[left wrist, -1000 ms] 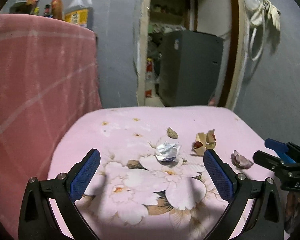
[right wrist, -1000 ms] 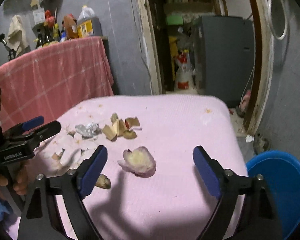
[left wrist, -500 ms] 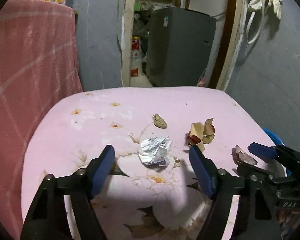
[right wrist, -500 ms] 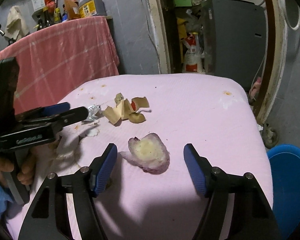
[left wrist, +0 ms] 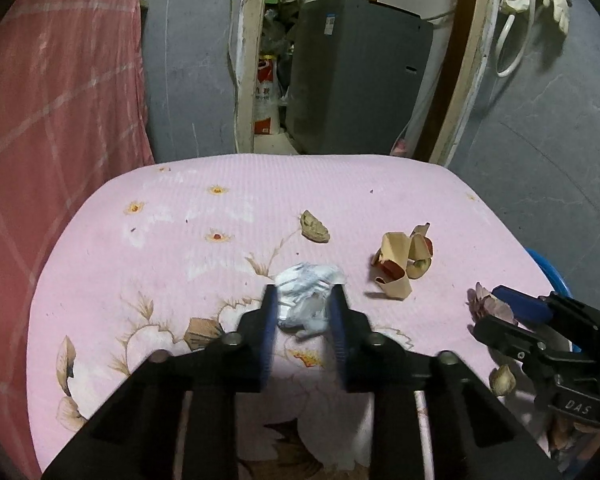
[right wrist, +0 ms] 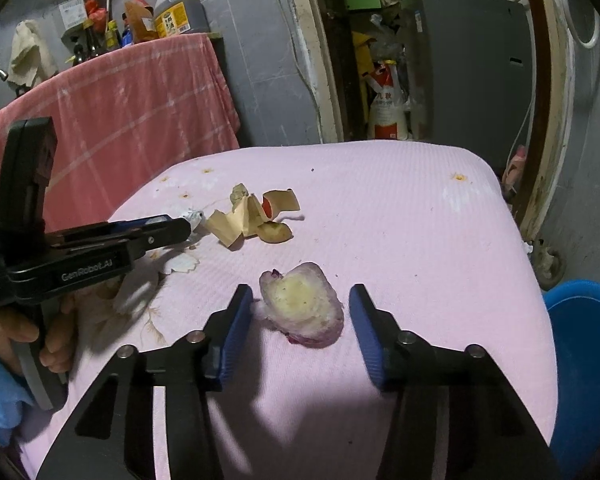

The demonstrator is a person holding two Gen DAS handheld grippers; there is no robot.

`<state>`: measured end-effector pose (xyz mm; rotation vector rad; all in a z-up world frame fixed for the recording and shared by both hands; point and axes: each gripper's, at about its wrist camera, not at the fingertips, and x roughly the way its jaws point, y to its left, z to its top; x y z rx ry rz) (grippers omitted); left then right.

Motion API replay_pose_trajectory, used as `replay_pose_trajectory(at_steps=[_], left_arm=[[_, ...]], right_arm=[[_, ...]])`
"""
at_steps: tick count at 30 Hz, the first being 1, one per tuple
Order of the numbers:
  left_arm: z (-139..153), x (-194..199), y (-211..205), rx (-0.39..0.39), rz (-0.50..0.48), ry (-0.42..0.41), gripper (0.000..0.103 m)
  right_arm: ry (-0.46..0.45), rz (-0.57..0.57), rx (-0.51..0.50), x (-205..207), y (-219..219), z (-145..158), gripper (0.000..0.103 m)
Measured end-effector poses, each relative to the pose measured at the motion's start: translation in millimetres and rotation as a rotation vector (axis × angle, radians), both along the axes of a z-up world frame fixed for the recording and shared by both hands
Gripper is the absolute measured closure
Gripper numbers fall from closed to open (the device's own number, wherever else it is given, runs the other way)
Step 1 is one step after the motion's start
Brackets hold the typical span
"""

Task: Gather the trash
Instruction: 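Grasp the crumpled foil with the left tool while the right tool grasps the onion-skin piece, then lift both held pieces and carry them over the blue basin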

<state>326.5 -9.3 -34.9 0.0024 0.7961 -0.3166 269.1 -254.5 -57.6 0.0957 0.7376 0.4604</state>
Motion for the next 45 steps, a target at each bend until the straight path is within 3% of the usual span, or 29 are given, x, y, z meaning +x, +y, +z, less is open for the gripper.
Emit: replay_pose_trajectory(at_steps=[3,8,19,26,35,45], left_arm=[[-1.0,-3.1,0.2,-0.013,-0.002,0.008,0.09],[-1.4,-11.0,3.0,-0.039,-0.01,0.006,0.099],[1.5,-22.9,7.6,-0.076,0.009,-0.014,0.1],[12.8,-42.1,6.7,-0.097,-0.013,-0.088,0.101],[29.9,-67.8,-6.2,-0.097,-0.034,-0.186,0.101],[55.2,-89.9,-19.1,-0.16,-0.031,-0.317,0.101]], right_arm=[[0.006,0.003,0.009,0.7,-1.1,-0.7,0.069],[0.008,0.003,0.035,0.2,-4.2,-0.4,0.071],[-0.001,0.001,0.056,-2.1,-6.8,0.6,0.072],[-0.036,-0.007,0.065,-8.9,-10.5,4.9,0.075],[-0.118,-0.031,0.104,-21.8,-17.3,18.6,0.076],[-0.312,-0.07,0.163,-52.0,-30.4,53.6,0.076]])
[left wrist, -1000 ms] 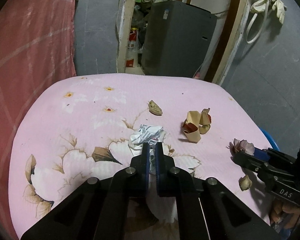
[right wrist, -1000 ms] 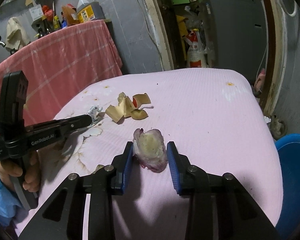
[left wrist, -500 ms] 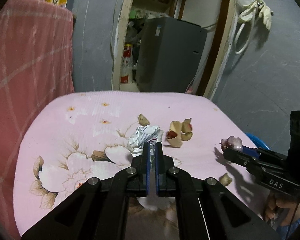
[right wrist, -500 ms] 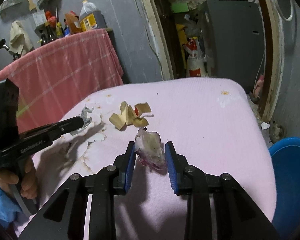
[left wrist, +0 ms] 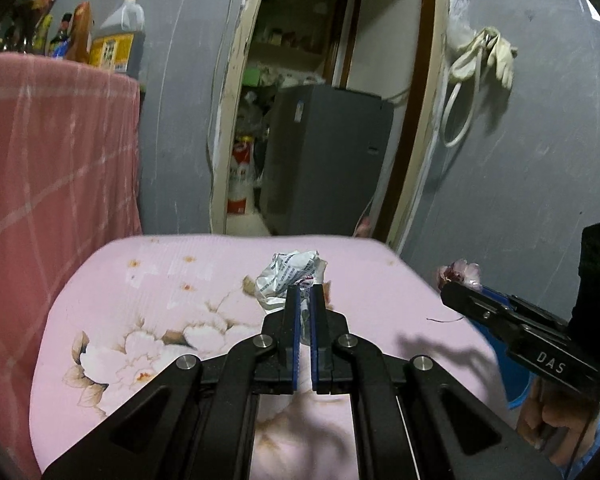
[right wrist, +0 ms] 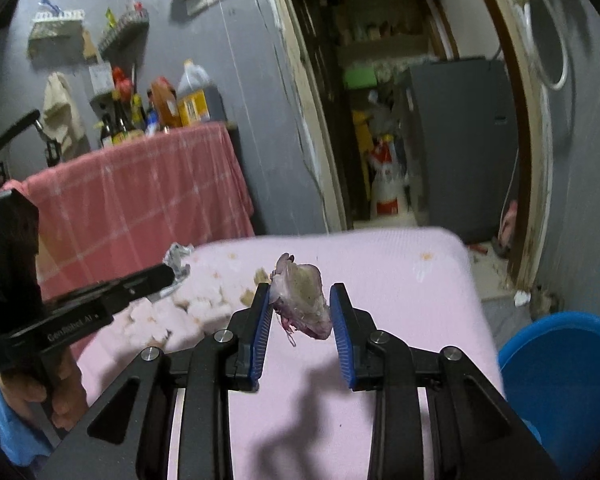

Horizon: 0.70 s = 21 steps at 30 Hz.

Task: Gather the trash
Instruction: 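Lift both held pieces and carry them over the blue basin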

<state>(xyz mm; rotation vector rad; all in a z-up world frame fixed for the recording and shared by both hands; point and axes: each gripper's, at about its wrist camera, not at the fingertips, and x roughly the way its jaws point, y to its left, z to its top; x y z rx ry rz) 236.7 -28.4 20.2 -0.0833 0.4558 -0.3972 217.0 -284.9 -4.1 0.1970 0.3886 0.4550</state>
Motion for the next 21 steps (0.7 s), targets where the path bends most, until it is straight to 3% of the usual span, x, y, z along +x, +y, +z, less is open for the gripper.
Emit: replay_pose_trajectory(at_steps=[13,21], left_arm=[[41.8,-39.4,-43.4,-0.044,-0.057,-0.163,0.101],[56.3,-58.0,-88.6,-0.032,-0.118,-0.226,0.101]], right_arm=[[-0.244,-0.127,0.056,-51.0,-39.6,37.6,0.076],[-0.328,-0.226,0.03,-78.5,-73.8,42.7,0.076]])
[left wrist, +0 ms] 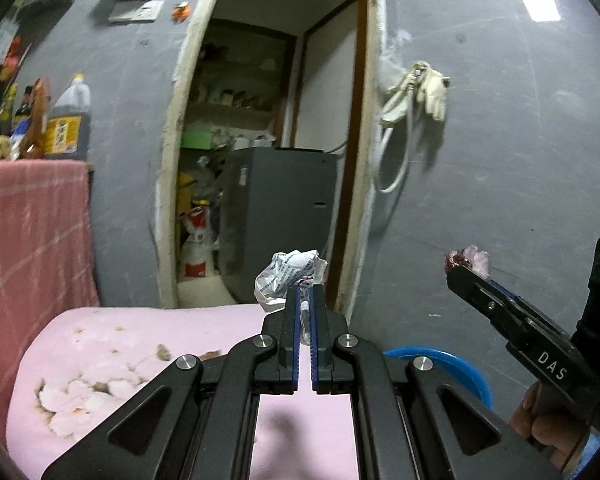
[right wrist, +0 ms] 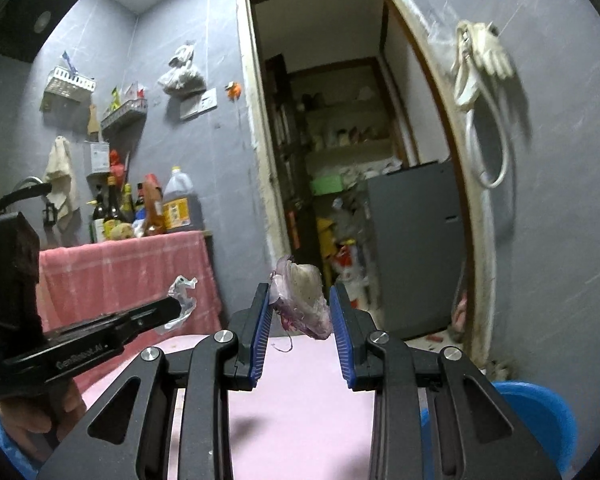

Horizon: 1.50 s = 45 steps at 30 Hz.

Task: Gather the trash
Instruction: 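Lift both held pieces and carry them over the blue basin, then open both tools to drop the foil and onion skin into the basin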

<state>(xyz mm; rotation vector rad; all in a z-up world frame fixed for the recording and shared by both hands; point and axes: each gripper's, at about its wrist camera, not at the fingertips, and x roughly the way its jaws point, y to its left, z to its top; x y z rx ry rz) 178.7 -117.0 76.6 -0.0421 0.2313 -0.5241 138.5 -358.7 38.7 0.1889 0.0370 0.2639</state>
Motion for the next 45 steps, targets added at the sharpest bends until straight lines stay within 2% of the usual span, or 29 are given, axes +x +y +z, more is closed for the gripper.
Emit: replay_pose_trajectory(at_steps=[8,14,25,33,41,45], left_arm=[[-3.1,-8.6,-50.3,-0.005,-0.089,-0.01,0.101],[-7.2,-6.4,-80.7,-0.019,-0.143,0.006,0.101],[-31.7,25.1,-130.0,-0.028,-0.233,0.176,0.101],[-56.6,47.4,-155.6,-0.023,-0.26,0.31,0.101],[-80.6,63.5,-162.1,-0.013,-0.255,0.409,0.101],[-87.4,66.2,-162.7,-0.001,-0.254,0.438,0.1]], right_arm=[[-0.013,-0.13,-0.006,-22.5,-41.9,-7.8,0.076],[0.019,-0.207,0.016,-26.0,-68.7,-13.3,0.076],[0.243,-0.281,0.111,-3.7,-113.3,-41.4,0.076],[0.395,-0.305,0.144,10.8,-127.4,-64.8,0.073],[0.451,-0.307,0.191,15.1,-137.5,-74.0,0.073],[0.457,-0.316,0.199,16.5,-139.2,-74.2,0.064]])
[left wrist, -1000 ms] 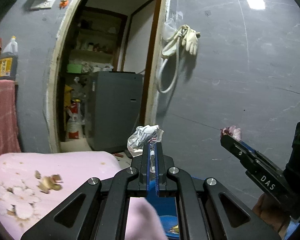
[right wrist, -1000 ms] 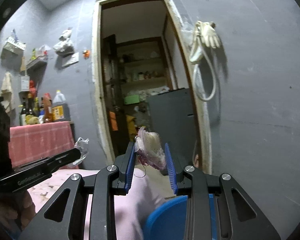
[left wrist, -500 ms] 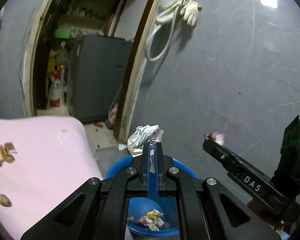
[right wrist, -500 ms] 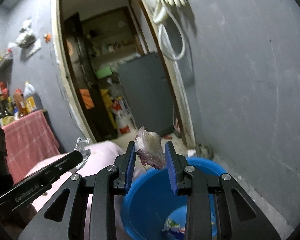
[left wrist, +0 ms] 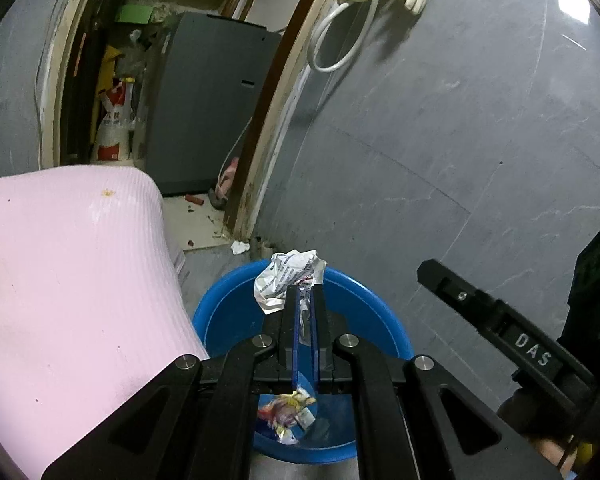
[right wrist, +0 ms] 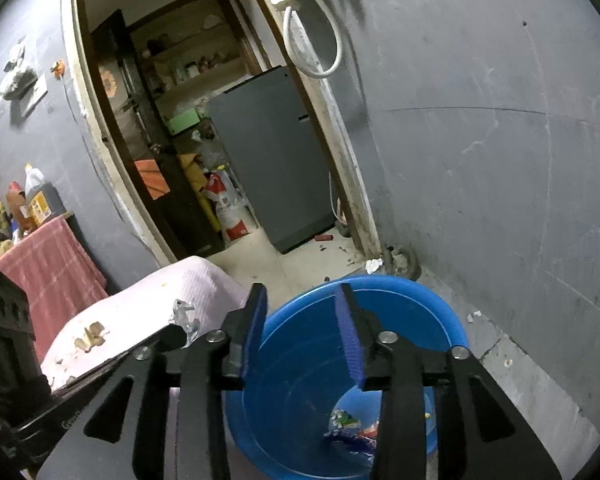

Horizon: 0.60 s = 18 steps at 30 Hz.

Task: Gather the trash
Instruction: 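Open both tools to drop the foil and onion skin into the basin, then move both open tools back over the tan paper scraps on the table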

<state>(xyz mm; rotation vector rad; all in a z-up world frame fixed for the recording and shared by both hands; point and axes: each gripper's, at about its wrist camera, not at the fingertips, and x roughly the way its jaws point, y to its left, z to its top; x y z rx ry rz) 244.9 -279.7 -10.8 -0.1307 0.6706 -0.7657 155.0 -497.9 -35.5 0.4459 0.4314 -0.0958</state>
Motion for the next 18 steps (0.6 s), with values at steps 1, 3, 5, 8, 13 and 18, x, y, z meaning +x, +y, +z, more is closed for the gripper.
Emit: replay_pose_trajectory(at_steps=[1,3,5,8,13,18], left_arm=[[-2.2,0.4,-0.8,0.001,-0.005,0.007,0.1],[-5.1,1.1,-1.3,0.008,-0.007,0.018,0.099],[-6.9,3.3,-1.5,0.015,-0.011,0.027,0.099],[-6.7,6.3,0.3,0.011,-0.01,0.033,0.094],[-1.0,5.9,7.7,-0.022,0.009,0.023,0.071],[13.2,1.9,25.1,-0.031,0.09,-0.029,0.058]], right_arm=[[-0.003,-0.001,0.0,-1.3,-0.1,0.6,0.064],[-0.006,-0.003,-0.004,-0.4,0.7,2.0,0.064],[-0.012,-0.008,-0.008,-1.7,1.0,2.9,0.062],[-0.022,-0.017,-0.015,-1.3,2.5,4.8,0.059],[-0.052,-0.041,-0.025,-5.5,-0.3,9.2,0.053],[-0.1,-0.052,-0.045,-10.2,2.5,16.3,0.048]])
